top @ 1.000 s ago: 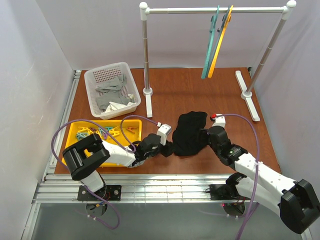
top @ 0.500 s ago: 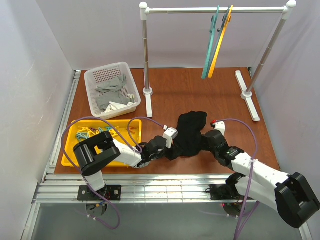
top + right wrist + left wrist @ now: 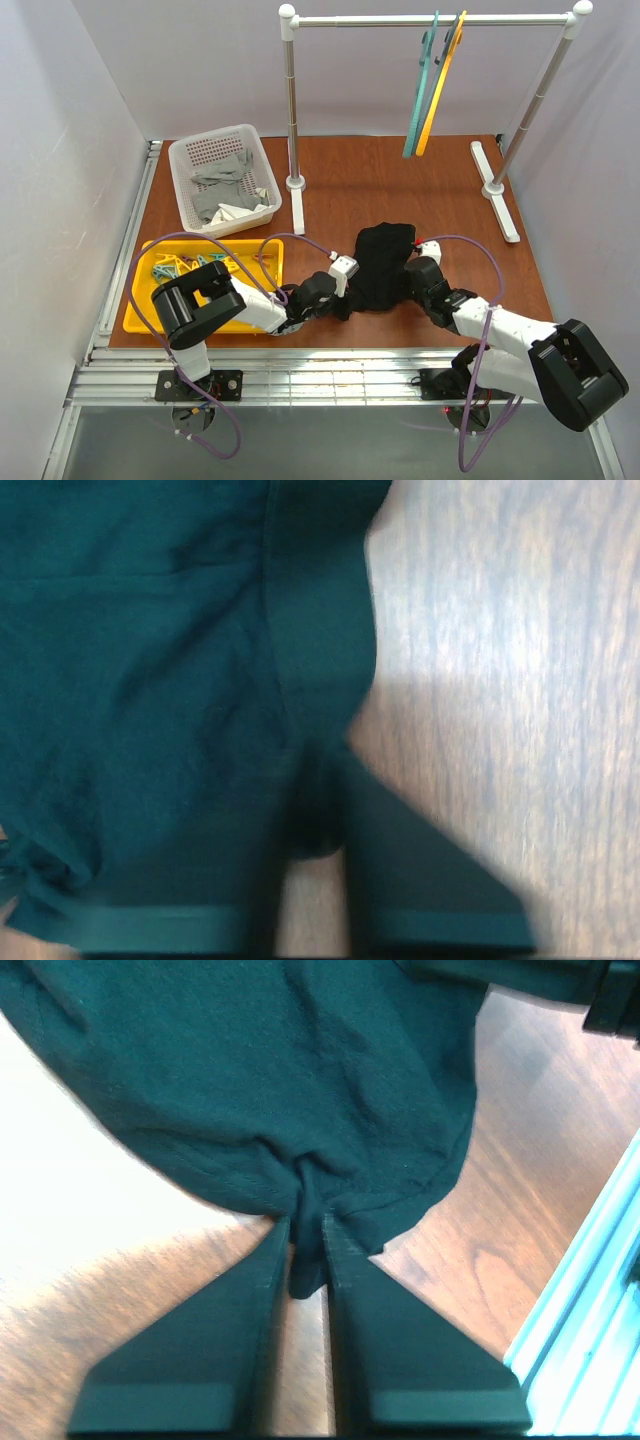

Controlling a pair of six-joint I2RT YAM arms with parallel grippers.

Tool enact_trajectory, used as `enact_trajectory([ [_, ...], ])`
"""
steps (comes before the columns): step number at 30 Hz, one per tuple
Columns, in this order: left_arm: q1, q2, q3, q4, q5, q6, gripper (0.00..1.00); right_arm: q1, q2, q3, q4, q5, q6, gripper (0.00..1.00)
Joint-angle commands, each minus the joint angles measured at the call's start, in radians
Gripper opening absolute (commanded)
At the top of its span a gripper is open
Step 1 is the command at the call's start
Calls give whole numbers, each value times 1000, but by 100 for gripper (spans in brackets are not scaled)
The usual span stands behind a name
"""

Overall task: Clip the underwear to the hanger
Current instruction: Flatten out the underwear at the center of the board.

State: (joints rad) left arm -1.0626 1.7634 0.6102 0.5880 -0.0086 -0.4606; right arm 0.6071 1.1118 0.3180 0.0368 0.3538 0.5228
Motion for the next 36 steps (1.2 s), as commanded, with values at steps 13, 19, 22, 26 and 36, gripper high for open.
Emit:
enact_trajectory([
  [13, -7, -340, 17, -135, -171, 105, 0, 31, -309, 219, -166, 28, -79, 1],
  [19, -5, -458, 65, -227, -238, 158, 0, 78, -375, 311, -176, 62, -113, 1],
  [22, -5, -516, 86, -257, -283, 188, 0, 97, -402, 361, -163, 70, -135, 1],
  [26, 1, -568, 126, -267, -343, 250, 0, 112, -431, 412, -118, 73, -168, 1],
  [36, 170, -489, 204, -260, -237, 278, 0, 115, -311, 455, 72, 122, -253, 1],
])
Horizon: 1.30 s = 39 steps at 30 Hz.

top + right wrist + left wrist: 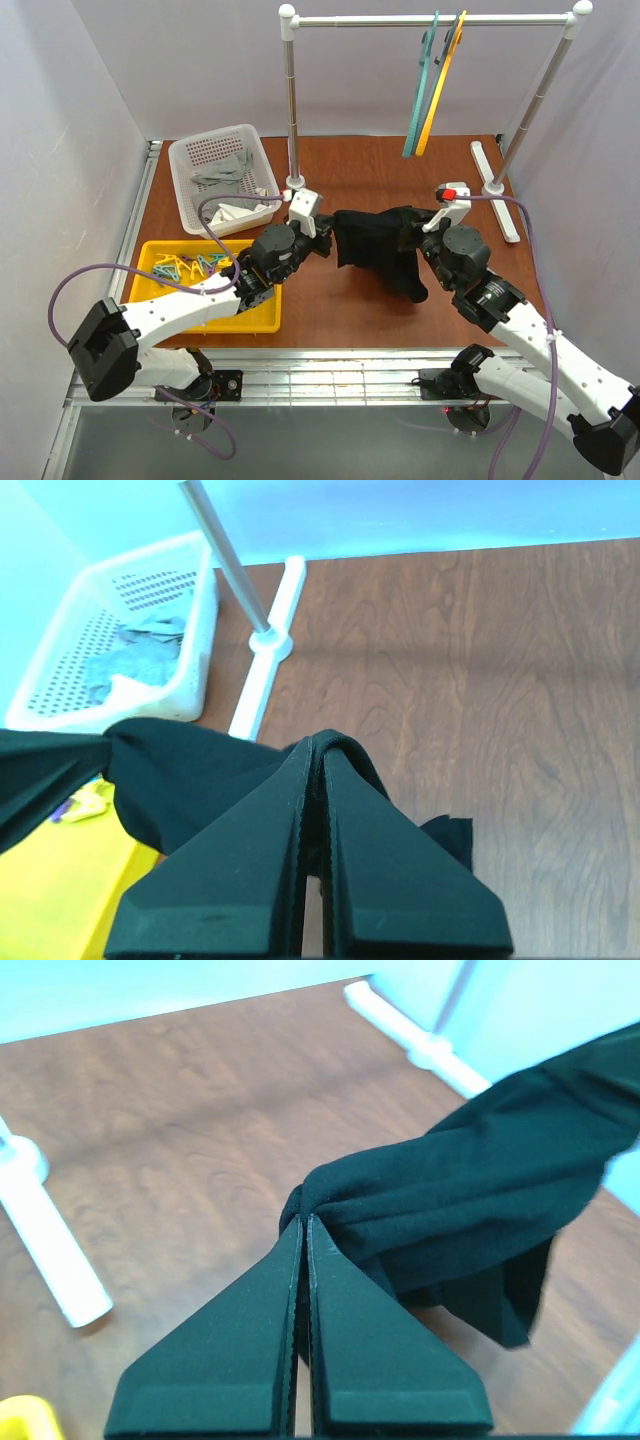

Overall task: Clip the underwear to the hanger
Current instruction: Flatten out the underwear at the center of the board.

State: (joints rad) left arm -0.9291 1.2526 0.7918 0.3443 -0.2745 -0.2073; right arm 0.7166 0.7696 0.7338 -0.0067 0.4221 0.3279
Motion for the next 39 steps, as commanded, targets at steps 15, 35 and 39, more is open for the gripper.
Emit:
enact_trajectory([
  [15, 187, 142, 210, 82, 140, 115, 0, -114, 339, 305, 280, -183, -247, 1],
  [35, 104, -94, -393, 98, 103, -150, 34, 41, 139, -335, 204, -154, -35, 6],
  [39, 81, -159, -413, 67, 109, -176, 54, 66, 57, -321, 133, -177, -53, 57],
])
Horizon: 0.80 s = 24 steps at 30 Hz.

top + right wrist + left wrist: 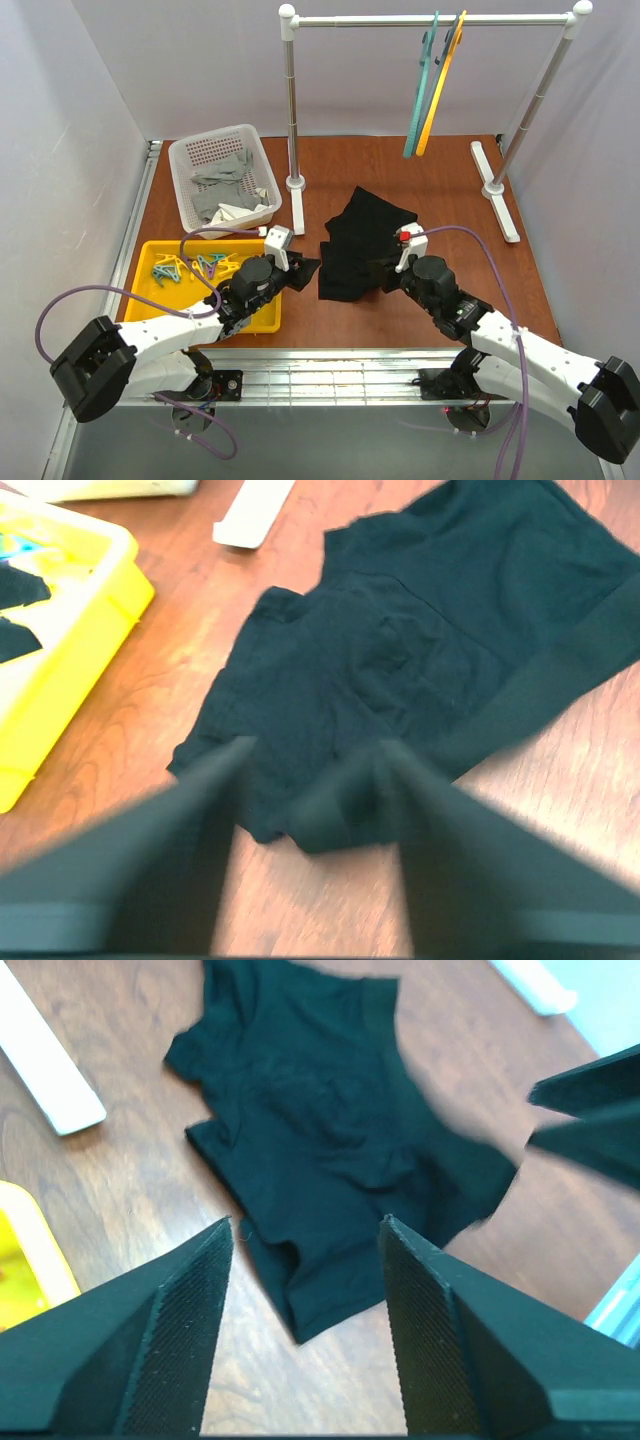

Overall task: Clip the underwear to the hanger
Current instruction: Flatten out the underwear at the center of the board.

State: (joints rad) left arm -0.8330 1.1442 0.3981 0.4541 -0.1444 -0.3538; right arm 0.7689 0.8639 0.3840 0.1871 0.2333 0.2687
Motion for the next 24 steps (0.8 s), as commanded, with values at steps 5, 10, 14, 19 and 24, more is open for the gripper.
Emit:
enact_trajectory([
  [5, -21, -17, 16, -45, -64, -11, 54, 18, -31, 46, -45, 52, -14, 83],
  [10, -21, 87, 53, 31, -49, 15, 46, 17, 124, 49, 78, 156, -22, 25],
  [14, -23, 82, 74, 9, -118, 26, 30, 12, 321, 65, 182, 172, -16, 1],
  [19, -5, 26, 79, -48, -231, 52, 41, -26, 523, 108, 297, 75, -5, 1],
  [24, 43, 2, 53, -58, -244, 55, 47, -40, 655, 128, 316, 44, 10, 1],
])
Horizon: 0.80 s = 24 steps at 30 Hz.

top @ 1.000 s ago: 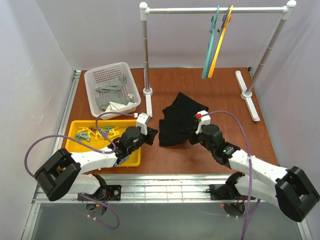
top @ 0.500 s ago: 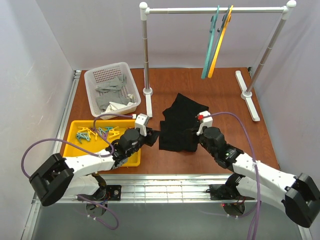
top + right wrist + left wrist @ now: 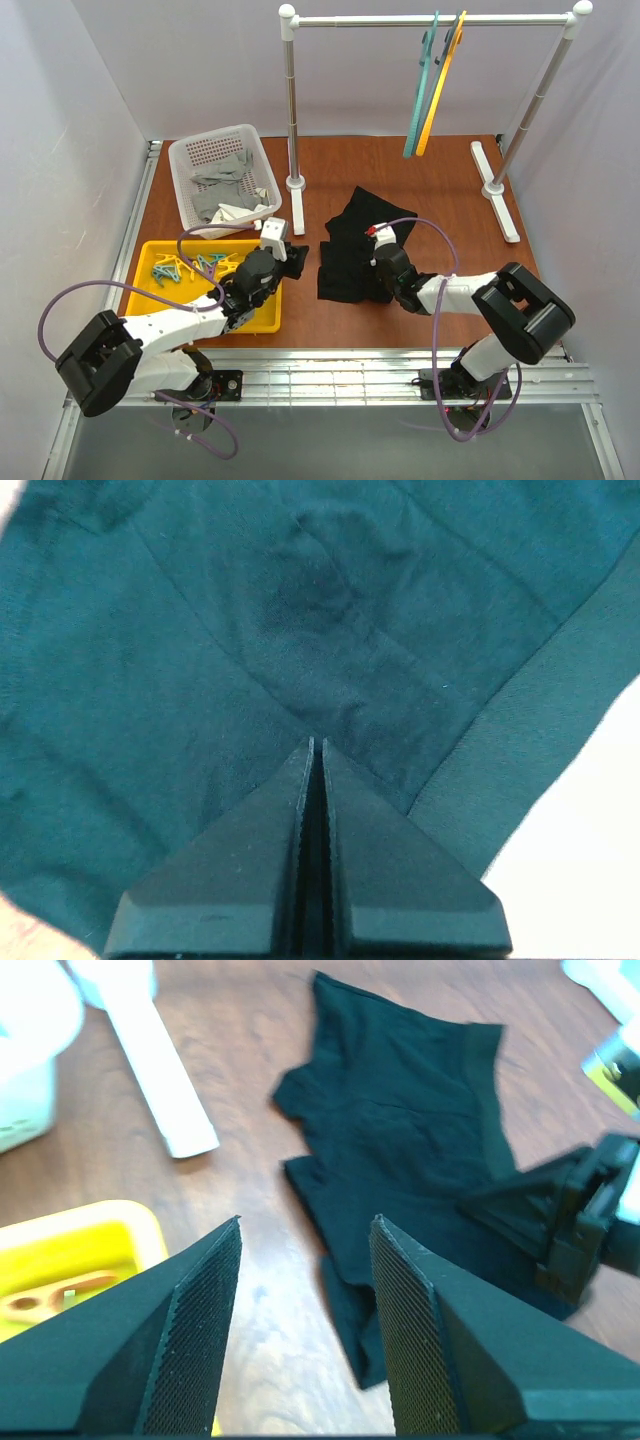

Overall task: Clip the underwear to the hanger
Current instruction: Flatten out the underwear at the center of the board.

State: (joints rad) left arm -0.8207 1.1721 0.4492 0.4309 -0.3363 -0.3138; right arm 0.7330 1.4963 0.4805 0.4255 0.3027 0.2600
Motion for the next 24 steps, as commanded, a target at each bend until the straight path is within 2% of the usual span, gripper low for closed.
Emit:
enact_trajectory([
  [1, 55, -28, 0, -35, -46, 15, 47, -4, 24, 20, 78, -24, 24, 1],
  [5, 126, -41, -26, -12, 16, 2, 48, -4, 15, -32, 72, -28, 54, 1],
  [9, 176, -74, -43, -17, 46, -1, 48, -6, -4, -71, -20, 2, 119, 1],
  [18, 224, -126, -69, -14, 94, -11, 48, -6, -197, -108, -198, 102, 167, 1],
  [22, 226, -126, -61, -18, 105, -8, 48, -4, -287, -59, -235, 69, 113, 1],
  [23, 227, -126, -60, -17, 105, -8, 49, -3, -315, -45, -237, 28, 75, 3],
  [24, 229, -124, -52, -17, 105, -5, 50, 3, -379, -31, -237, 7, 53, 11],
])
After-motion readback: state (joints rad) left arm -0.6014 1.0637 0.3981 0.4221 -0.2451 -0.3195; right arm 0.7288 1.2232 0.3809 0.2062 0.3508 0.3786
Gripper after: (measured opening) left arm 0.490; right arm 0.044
